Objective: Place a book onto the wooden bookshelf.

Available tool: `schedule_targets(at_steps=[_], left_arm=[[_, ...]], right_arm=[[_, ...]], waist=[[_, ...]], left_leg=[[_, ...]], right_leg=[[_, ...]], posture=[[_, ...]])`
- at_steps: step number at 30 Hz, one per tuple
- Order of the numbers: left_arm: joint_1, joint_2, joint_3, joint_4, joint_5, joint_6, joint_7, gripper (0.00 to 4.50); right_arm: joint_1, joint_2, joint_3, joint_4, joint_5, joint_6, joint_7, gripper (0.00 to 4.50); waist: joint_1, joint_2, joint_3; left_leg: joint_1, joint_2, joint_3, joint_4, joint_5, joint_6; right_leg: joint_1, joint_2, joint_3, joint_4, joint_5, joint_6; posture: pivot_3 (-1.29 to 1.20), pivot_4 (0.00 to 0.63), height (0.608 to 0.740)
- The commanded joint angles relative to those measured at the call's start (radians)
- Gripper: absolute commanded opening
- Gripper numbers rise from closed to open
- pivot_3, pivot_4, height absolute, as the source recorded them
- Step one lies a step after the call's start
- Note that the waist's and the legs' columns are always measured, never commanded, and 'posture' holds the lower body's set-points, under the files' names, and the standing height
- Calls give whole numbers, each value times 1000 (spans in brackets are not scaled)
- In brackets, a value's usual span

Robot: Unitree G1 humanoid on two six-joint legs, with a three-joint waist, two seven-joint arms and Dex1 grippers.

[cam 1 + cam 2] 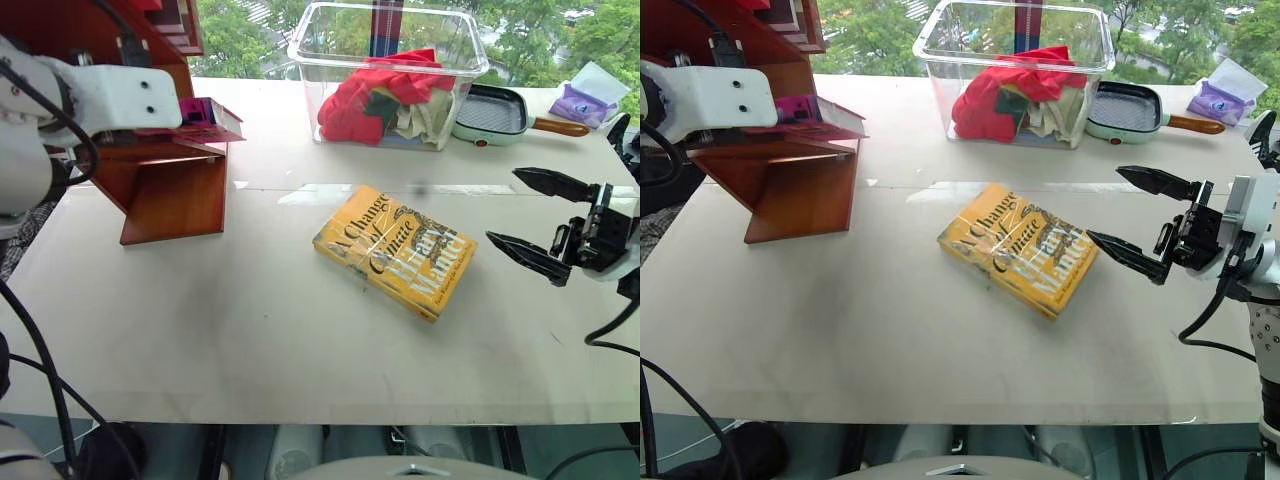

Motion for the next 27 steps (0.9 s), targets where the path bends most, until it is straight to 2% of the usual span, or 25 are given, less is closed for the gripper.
schedule_targets(at_steps=[1,3,9,13,16,19,21,23,24,27], left_arm=[[-24,-5,79,-42,-29,58,-13,3678],[-35,-16,109,-71,-82,129,-51,4431],[-121,-50,256,-199,-362,341,-162,4431],[-234,-143,316,-294,-584,601,-175,4431],[-221,-228,387,-398,-743,781,-151,4431],[-130,-272,435,-455,-814,792,-83,4431],[-80,-407,507,-498,-858,814,13,4431],[14,-555,569,-557,-865,741,140,4431],[92,-607,575,-586,-856,685,194,4431],[414,-670,474,-611,-822,498,265,4431]], right_arm=[[-6,-18,-45,-38,52,24,-3,4500],[-13,-19,-49,-38,63,32,-4,4500],[-16,-21,-61,-47,99,56,-8,4500],[-16,-33,-78,-37,106,72,-7,4500],[0,-50,-98,-34,106,87,-9,4500],[35,-62,-128,-50,111,105,-17,4500],[62,-66,-147,-52,95,106,-27,4500],[99,-69,-164,-51,76,104,-28,4500],[125,-69,-173,-48,61,99,-26,4500],[264,-67,-228,-51,13,89,-3,4500]], waist=[[10,0,0],[16,0,0],[24,-1,0],[26,-1,0],[24,-1,0],[19,0,0],[17,0,0],[19,0,0],[19,1,-1],[17,2,-3]], left_leg=[[-1,0,0,1,0,0],[-2,0,1,1,0,0],[-5,-1,0,3,0,0],[-5,-2,-1,5,0,0],[-5,-3,-2,7,0,0],[-3,-3,-2,8,0,0],[-3,-3,-3,9,0,0],[-2,-3,-3,10,0,0],[-1,-3,-3,11,0,0],[0,-6,-3,11,0,-1]], right_leg=[[0,0,0,-1,0,0],[0,0,1,-2,0,0],[0,0,2,-2,0,0],[0,0,2,-1,0,0],[1,1,4,0,0,1],[2,1,6,1,0,1],[3,3,7,2,0,1],[4,3,8,3,0,0],[5,3,8,3,0,1],[6,3,14,3,0,0]], posture=[[0,150,714],[0,150,714],[0,150,714],[0,150,714],[0,150,714],[0,150,714],[0,150,714],[0,150,714],[0,150,714],[0,150,714]])
